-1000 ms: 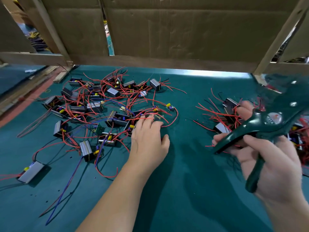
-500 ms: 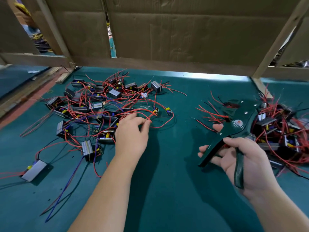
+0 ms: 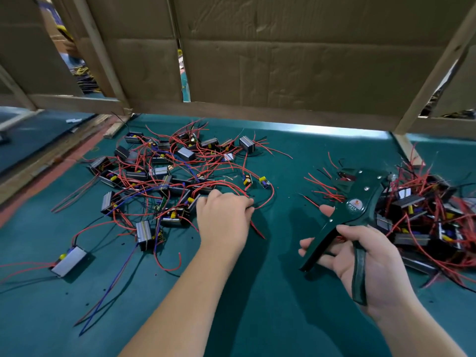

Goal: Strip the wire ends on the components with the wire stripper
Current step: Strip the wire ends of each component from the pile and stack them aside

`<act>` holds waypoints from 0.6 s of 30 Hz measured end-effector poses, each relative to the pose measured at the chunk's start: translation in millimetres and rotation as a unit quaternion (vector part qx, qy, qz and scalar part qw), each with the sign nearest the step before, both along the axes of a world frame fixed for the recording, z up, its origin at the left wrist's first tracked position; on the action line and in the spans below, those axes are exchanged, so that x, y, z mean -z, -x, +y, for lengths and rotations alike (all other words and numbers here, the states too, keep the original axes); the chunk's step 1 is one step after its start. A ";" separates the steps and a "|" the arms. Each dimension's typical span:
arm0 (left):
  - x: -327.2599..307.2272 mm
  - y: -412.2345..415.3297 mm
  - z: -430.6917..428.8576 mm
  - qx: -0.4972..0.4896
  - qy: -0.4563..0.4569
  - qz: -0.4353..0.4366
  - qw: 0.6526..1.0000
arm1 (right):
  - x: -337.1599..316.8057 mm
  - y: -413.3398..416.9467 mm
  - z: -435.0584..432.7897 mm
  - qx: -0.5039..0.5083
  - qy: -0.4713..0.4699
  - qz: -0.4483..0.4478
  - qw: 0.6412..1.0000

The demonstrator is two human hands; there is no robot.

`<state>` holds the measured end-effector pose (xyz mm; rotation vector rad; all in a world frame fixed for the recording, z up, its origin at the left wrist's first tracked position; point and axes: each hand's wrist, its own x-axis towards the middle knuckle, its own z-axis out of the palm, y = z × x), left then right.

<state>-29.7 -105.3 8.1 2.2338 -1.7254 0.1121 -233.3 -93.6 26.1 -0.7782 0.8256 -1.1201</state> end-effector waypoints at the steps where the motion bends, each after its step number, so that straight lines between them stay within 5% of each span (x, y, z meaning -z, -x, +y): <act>1: -2.3 3.8 -0.8 0.008 -0.001 -0.004 1.000 | -1.4 -0.4 1.2 -0.006 0.000 -0.001 1.000; 7: -30.9 39.0 -5.3 0.041 -0.064 0.040 0.996 | -4.8 1.3 4.0 -0.030 0.000 -0.018 0.999; 12: -74.1 43.9 -28.3 0.064 0.077 0.087 0.991 | -5.7 1.6 3.2 -0.042 -0.002 -0.041 0.998; 18: -86.6 -30.0 -101.9 -0.044 0.008 -0.016 0.999 | -3.4 -0.6 4.5 -0.045 -0.008 -0.049 0.998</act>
